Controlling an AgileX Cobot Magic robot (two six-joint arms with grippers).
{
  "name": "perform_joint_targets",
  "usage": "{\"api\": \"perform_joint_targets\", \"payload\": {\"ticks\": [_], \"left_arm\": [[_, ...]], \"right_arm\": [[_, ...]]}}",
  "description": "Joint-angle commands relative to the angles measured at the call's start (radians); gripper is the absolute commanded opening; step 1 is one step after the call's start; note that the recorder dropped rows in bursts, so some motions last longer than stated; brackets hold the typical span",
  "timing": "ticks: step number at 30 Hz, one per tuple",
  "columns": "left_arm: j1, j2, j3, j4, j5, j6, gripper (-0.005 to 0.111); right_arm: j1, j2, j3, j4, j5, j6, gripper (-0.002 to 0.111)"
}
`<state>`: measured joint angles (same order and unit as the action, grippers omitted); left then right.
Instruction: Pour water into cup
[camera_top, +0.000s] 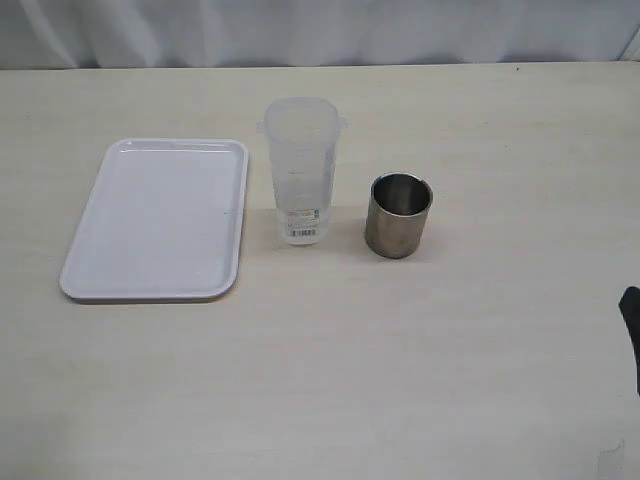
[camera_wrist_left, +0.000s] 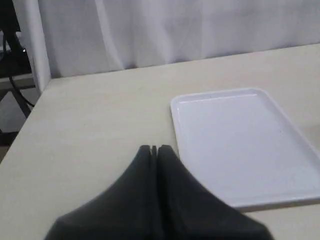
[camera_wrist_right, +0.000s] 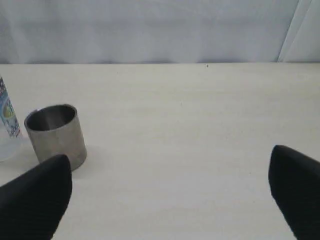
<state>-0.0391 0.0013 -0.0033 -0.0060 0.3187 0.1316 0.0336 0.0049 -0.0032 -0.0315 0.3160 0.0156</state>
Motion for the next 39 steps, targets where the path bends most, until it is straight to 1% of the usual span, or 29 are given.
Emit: {"api": "perform_joint_targets", "payload": {"ticks": [1, 4, 9, 10, 12, 14, 16, 17, 21, 24, 26, 28, 29, 30, 33, 34, 35, 37, 38, 39], "left_arm": [[-0.008, -0.001, 0.003, -0.015, -0.204, 0.001, 0.0], [-0.008, -0.001, 0.003, -0.015, -0.357, 0.001, 0.0], [-0.008, -0.001, 0.003, -0.013, -0.536, -0.015, 0.0], [-0.008, -0.001, 0.003, -0.013, -0.568, -0.044, 0.0], [-0.008, -0.001, 0.003, -0.013, -0.608, -0.157, 0.0], [-0.008, -0.001, 0.003, -0.013, -0.642, -0.341, 0.0], [-0.008, -0.001, 0.003, 0.018, -0.699, -0.417, 0.0], [-0.008, -0.001, 0.003, 0.033, -0.722, -0.419, 0.0], [-0.008, -0.001, -0.004, 0.046, -0.72, -0.419, 0.0], [-0.008, -0.001, -0.014, 0.046, -0.708, -0.419, 0.006], [-0.008, -0.001, -0.014, 0.046, -0.705, -0.419, 0.016], [-0.008, -0.001, -0.014, 0.046, -0.703, -0.419, 0.029], [-0.008, -0.001, -0.014, 0.046, -0.696, -0.419, 0.039], [-0.008, -0.001, -0.014, 0.046, -0.682, -0.419, 0.043], [-0.008, -0.001, -0.014, 0.054, -0.603, -0.417, 0.044], [-0.008, -0.001, -0.014, 0.054, -0.601, -0.417, 0.044], [-0.008, 0.01, -0.014, 0.054, -0.613, -0.417, 0.044], [-0.008, 0.103, -0.014, 0.059, -0.672, -0.417, 0.044], [-0.008, 0.169, -0.014, 0.079, -0.715, -0.417, 0.044], [-0.008, 0.224, -0.014, 0.105, -0.741, -0.421, 0.044]], "right_arm": [[0.003, -0.005, 0.003, -0.009, -0.125, -0.004, 0.11], [0.003, -0.005, 0.003, -0.009, -0.244, -0.004, 0.11], [0.003, -0.005, 0.003, -0.009, -0.369, -0.004, 0.11], [0.003, -0.005, 0.003, -0.009, -0.39, -0.004, 0.11], [0.003, -0.005, 0.003, -0.007, -0.469, 0.0, 0.11], [0.003, -0.005, 0.003, -0.002, -0.507, 0.079, 0.11], [0.003, -0.005, 0.003, -0.002, -0.524, 0.134, 0.11], [0.003, -0.005, 0.003, -0.002, -0.537, 0.145, 0.11], [0.003, -0.005, 0.003, -0.002, -0.579, 0.155, 0.11], [0.003, -0.005, 0.003, -0.002, -0.587, 0.157, 0.11], [0.003, -0.005, 0.003, -0.002, -0.58, 0.164, 0.11], [0.003, -0.005, 0.003, -0.002, -0.578, 0.164, 0.11], [0.003, -0.005, 0.003, -0.004, -0.578, 0.164, 0.11], [0.003, -0.005, 0.003, -0.011, -0.573, 0.164, 0.11], [0.003, -0.005, 0.003, -0.011, -0.511, 0.164, 0.11], [0.003, -0.005, 0.003, -0.011, -0.511, 0.164, 0.11], [0.003, -0.005, 0.003, -0.007, -0.521, 0.175, 0.11], [0.003, 0.015, 0.003, -0.017, -0.557, 0.278, 0.11], [0.003, 0.041, 0.003, -0.041, -0.557, 0.286, 0.11], [0.003, 0.069, 0.003, -0.026, -0.555, 0.286, 0.108]]}}
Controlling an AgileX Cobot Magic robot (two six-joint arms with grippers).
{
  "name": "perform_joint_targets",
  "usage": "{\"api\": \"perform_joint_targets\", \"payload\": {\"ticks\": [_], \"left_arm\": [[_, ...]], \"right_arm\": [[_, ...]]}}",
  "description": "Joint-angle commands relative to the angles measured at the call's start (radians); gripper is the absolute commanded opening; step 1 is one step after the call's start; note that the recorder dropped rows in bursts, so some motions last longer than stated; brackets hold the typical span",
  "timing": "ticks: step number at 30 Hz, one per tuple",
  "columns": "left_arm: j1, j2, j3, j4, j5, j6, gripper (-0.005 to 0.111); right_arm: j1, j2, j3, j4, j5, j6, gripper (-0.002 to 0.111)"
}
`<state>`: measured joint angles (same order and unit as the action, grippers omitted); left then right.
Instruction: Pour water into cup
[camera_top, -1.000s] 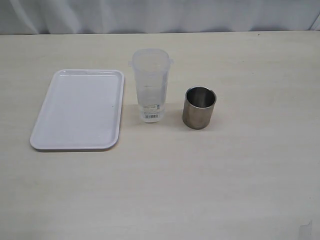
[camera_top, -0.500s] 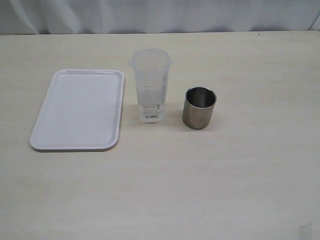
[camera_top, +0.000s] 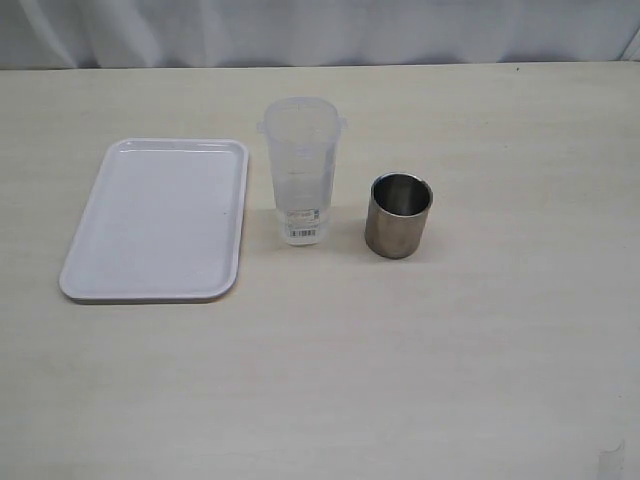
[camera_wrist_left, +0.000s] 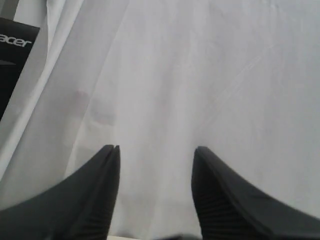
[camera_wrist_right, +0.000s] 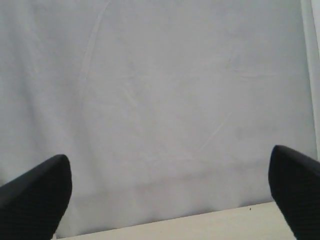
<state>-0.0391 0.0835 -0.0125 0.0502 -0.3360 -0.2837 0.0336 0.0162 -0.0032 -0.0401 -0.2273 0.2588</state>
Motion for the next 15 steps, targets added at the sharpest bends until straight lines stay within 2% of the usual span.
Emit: {"api": "perform_joint_targets", "payload": {"ticks": [1, 2, 3, 5, 6, 9, 11, 15], "left_arm": [[-0.008, 0.221, -0.004, 0.097, -0.143, -0.029, 0.044], [-0.008, 0.283, -0.004, 0.137, -0.194, -0.045, 0.044], [-0.008, 0.38, -0.004, 0.212, -0.28, -0.064, 0.044], [-0.008, 0.532, -0.004, 0.29, -0.448, -0.066, 0.045], [-0.008, 0.576, -0.004, 0.315, -0.492, -0.066, 0.045], [-0.008, 0.748, -0.008, 0.379, -0.645, -0.066, 0.045], [-0.008, 0.868, -0.03, 0.442, -0.721, -0.066, 0.045], [-0.008, 1.083, -0.112, 0.569, -0.791, -0.066, 0.045]], "right_arm": [[0.003, 0.087, 0.003, -0.018, -0.019, 0.043, 0.101], [0.003, 0.119, 0.003, -0.018, -0.039, 0.043, 0.09], [0.003, 0.156, 0.003, -0.045, -0.068, 0.043, 0.067], [0.003, 0.211, 0.003, -0.112, -0.118, 0.045, 0.029], [0.003, 0.228, 0.003, -0.11, -0.126, 0.045, 0.023], [0.003, 0.272, 0.003, -0.11, -0.136, 0.045, 0.022], [0.003, 0.302, 0.003, -0.11, -0.152, 0.045, 0.029], [0.003, 0.36, 0.003, -0.11, -0.179, 0.05, 0.06]]}}
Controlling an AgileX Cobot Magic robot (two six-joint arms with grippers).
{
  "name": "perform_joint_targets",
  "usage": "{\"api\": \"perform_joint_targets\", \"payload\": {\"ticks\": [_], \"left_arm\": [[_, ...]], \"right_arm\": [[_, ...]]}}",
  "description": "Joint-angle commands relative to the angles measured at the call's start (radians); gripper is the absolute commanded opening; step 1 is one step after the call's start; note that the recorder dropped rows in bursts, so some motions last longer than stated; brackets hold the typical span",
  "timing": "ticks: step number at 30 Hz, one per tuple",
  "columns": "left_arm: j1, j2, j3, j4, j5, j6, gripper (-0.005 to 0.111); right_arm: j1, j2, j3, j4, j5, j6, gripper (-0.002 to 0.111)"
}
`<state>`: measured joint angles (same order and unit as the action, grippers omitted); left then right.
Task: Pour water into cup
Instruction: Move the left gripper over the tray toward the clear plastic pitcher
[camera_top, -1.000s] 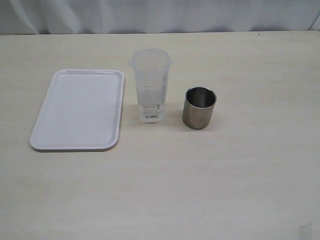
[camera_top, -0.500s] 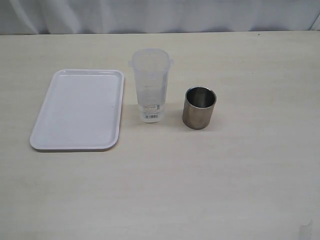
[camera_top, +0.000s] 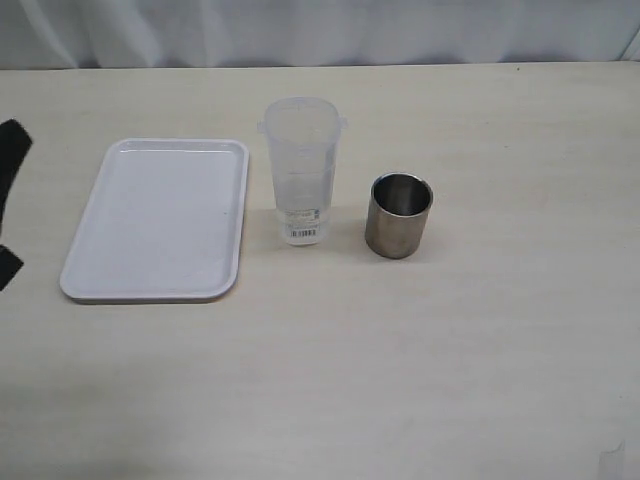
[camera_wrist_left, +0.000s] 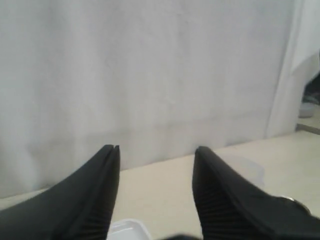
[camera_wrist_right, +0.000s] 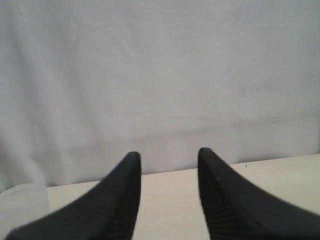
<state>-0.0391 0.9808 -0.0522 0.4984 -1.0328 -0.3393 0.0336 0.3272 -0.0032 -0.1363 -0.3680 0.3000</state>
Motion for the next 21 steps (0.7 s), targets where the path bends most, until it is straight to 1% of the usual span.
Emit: {"api": "perform_joint_targets", "payload": {"ticks": [1, 3, 4, 5, 9, 11, 14, 17, 21], "left_arm": [[-0.008, 0.242, -0.099, 0.156, -0.101, -0.01, 0.045], [-0.008, 0.345, -0.147, 0.216, -0.118, -0.006, 0.045], [-0.008, 0.392, -0.171, 0.243, -0.13, -0.006, 0.046], [-0.008, 0.434, -0.199, 0.26, -0.143, -0.006, 0.05], [-0.008, 0.566, -0.278, 0.328, -0.187, -0.006, 0.073], [-0.008, 0.614, -0.315, 0.375, -0.187, -0.006, 0.078], [-0.019, 0.685, -0.374, 0.454, -0.182, -0.006, 0.078], [-0.066, 0.753, -0.418, 0.451, -0.168, 0.034, 0.078], [-0.131, 0.83, -0.479, 0.446, -0.166, 0.101, 0.078]], "right_arm": [[0.003, 0.066, 0.003, -0.014, -0.046, 0.009, 0.068], [0.003, 0.096, 0.003, -0.014, -0.053, 0.009, 0.079], [0.003, 0.111, 0.003, -0.014, -0.062, 0.009, 0.082], [0.003, 0.128, 0.003, -0.014, -0.067, 0.009, 0.084], [0.003, 0.191, 0.003, -0.014, -0.101, 0.009, 0.084], [0.003, 0.216, 0.003, -0.014, -0.125, 0.009, 0.084], [0.003, 0.259, 0.003, -0.062, -0.165, 0.042, 0.084], [0.003, 0.299, 0.003, -0.125, -0.207, 0.085, 0.084], [0.003, 0.331, 0.003, -0.127, -0.216, 0.086, 0.084]]}}
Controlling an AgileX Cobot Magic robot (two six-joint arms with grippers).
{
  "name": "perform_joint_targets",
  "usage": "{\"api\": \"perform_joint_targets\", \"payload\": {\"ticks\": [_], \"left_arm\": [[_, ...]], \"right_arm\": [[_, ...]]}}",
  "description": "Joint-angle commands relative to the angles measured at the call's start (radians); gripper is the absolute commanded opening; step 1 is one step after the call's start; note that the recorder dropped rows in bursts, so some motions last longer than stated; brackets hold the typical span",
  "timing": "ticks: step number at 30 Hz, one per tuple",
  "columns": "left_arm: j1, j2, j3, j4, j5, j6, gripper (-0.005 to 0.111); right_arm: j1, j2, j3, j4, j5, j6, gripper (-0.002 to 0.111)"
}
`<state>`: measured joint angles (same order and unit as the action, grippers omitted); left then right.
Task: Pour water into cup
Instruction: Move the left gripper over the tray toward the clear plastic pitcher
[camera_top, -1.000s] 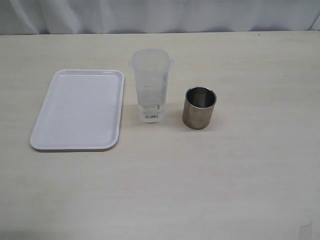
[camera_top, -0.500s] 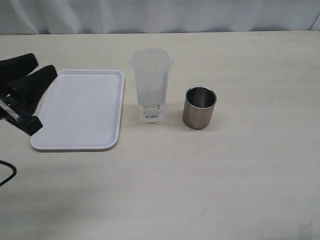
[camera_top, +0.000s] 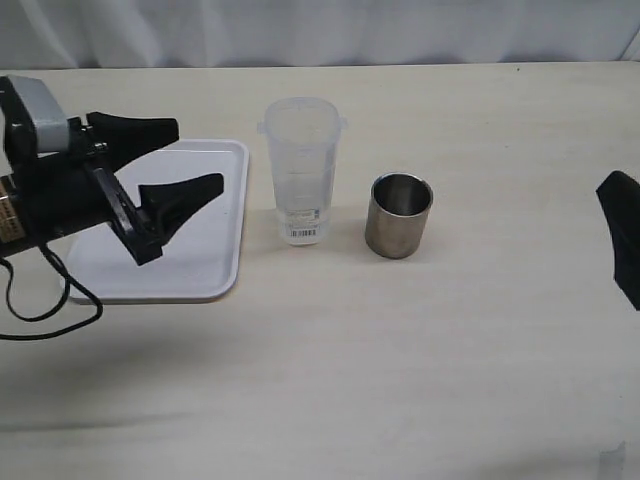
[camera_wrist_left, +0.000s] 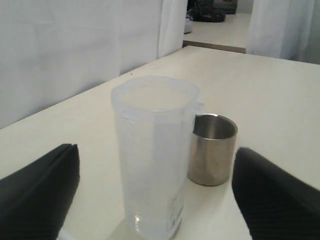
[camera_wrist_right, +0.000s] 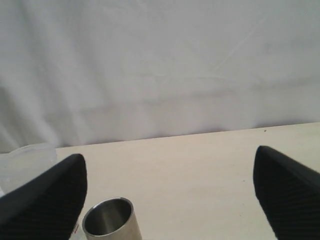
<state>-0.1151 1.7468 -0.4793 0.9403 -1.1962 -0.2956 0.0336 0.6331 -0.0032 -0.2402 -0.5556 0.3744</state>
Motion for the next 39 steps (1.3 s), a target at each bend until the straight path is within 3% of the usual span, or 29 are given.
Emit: {"api": "perform_joint_targets", "payload": {"ticks": [1, 11, 20, 36, 39], "left_arm": [[-0.07, 0.078, -0.066, 0.004, -0.001, 0.063, 0.078], [-0.13, 0.201, -0.195, -0.003, 0.067, 0.063, 0.078], [-0.142, 0.314, -0.302, 0.008, 0.069, 0.063, 0.078], [-0.142, 0.382, -0.365, 0.023, 0.06, 0.063, 0.078], [-0.142, 0.382, -0.365, 0.013, 0.06, 0.065, 0.087]], "right_arm": [[0.003, 0.027, 0.003, -0.023, -0.037, 0.012, 0.084], [0.003, 0.029, 0.003, -0.037, -0.044, 0.023, 0.084], [0.003, 0.029, 0.003, -0.037, -0.044, 0.025, 0.084], [0.003, 0.029, 0.003, -0.042, -0.044, 0.03, 0.084], [0.003, 0.029, 0.003, -0.042, -0.044, 0.03, 0.084]]}}
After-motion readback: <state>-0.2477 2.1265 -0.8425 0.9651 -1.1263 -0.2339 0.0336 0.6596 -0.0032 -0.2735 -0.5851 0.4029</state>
